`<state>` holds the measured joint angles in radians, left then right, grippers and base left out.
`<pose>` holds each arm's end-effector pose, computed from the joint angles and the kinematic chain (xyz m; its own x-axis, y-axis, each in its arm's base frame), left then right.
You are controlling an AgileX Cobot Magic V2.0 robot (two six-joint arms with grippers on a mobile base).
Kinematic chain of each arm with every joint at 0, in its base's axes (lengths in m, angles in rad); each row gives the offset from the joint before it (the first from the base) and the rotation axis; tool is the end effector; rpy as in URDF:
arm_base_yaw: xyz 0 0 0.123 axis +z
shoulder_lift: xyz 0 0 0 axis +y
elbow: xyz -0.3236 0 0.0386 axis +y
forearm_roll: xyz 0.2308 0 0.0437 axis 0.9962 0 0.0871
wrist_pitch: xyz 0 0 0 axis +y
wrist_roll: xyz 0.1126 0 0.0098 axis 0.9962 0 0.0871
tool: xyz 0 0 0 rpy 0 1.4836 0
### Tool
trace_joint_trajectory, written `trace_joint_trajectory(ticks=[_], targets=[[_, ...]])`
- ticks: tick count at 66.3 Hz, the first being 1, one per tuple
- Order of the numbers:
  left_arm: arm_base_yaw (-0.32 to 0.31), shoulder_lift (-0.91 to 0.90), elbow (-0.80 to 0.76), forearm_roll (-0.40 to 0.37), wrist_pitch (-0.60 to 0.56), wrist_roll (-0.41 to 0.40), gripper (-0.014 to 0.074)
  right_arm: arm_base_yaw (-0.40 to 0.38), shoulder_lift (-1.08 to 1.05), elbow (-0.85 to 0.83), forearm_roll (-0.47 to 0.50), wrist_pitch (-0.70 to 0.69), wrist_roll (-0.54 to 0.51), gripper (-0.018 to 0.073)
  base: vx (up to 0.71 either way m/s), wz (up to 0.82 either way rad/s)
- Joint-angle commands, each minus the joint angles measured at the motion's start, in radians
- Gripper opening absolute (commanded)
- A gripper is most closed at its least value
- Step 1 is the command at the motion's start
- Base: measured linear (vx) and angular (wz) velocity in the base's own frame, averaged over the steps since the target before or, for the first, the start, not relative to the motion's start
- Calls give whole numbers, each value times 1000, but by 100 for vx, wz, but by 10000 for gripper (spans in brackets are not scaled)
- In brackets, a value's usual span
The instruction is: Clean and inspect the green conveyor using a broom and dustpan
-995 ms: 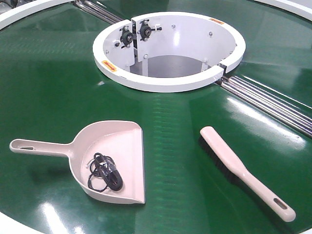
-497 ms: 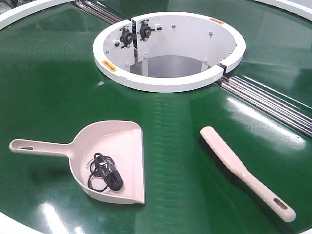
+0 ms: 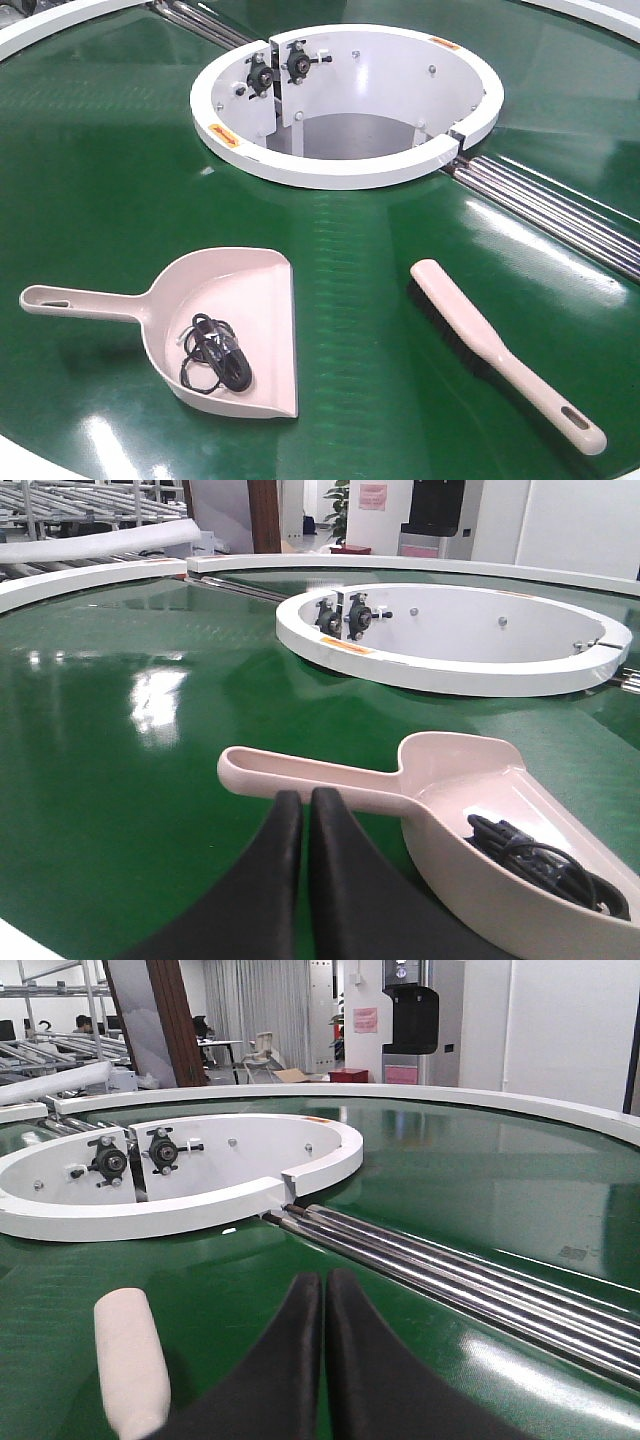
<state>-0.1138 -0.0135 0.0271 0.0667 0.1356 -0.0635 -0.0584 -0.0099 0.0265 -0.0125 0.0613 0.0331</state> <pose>0.0201 -0.0013 0.1908 -0.0610 0.0096 -0.9981 0.1048 0.9945 0.0031 0.0205 -0.0013 0.1993 0.0105 0.0200 -0.9997 0.0589 0.9980 0.0206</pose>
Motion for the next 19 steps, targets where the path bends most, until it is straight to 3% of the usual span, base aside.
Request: trace_joint_trajectory(ticks=[1,19], targets=[[-5,-14,32,1,-71,-8,-8,-6,-19,22,-1,-75,-1,-10,0,0],[-5,-14,32,1,-71,-8,-8,-6,-19,22,-1,-75,-1,-10,0,0]])
